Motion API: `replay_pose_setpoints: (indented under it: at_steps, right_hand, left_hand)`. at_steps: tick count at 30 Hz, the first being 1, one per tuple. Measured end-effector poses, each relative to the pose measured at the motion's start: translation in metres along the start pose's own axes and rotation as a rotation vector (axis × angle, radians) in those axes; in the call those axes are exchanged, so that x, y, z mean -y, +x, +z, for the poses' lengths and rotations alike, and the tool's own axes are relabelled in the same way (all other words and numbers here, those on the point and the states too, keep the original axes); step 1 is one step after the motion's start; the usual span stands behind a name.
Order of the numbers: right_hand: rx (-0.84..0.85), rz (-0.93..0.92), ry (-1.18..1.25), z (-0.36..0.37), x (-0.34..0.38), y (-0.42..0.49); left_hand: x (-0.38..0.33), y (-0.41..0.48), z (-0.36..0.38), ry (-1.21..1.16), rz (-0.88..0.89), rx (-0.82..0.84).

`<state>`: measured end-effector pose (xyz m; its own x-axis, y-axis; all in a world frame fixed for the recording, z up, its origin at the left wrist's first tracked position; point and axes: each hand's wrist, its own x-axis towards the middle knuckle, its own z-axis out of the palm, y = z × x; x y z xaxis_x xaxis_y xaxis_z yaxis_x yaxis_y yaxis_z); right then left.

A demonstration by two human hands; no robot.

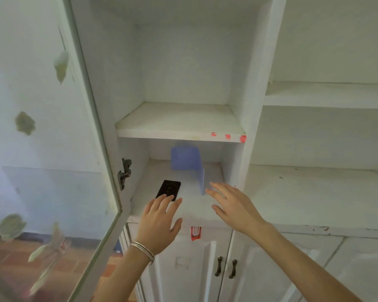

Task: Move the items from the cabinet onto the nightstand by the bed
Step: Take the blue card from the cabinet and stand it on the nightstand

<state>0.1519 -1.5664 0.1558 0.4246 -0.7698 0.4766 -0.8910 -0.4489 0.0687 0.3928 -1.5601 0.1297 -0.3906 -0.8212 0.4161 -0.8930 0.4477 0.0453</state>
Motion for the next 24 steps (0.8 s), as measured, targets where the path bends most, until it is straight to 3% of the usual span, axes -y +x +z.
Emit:
replay_pose_setpoints:
  at_steps: [9, 13, 16, 18, 24]
  right_hand:
    - [0.108, 0.076, 0.023, 0.054, -0.031, 0.058]
    - [0.169, -0.071, -0.086, 0.076, -0.052, 0.088]
    - [0.217, -0.188, -0.211, 0.091, -0.062, 0.105]
    - [0.232, -0.136, -0.098, 0.099, -0.067, 0.111]
    - [0.218, -0.221, -0.144, 0.099, -0.078, 0.113]
  left_hand:
    - [0.044, 0.029, 0.082, -0.037, -0.027, 0.265]
    - [0.058, 0.032, 0.097, -0.045, -0.025, 0.342]
    - [0.061, 0.030, 0.107, -0.072, -0.001, 0.372]
    - [0.063, 0.027, 0.114, -0.088, 0.016, 0.374]
    - [0.065, 0.027, 0.121, -0.090, 0.007, 0.327]
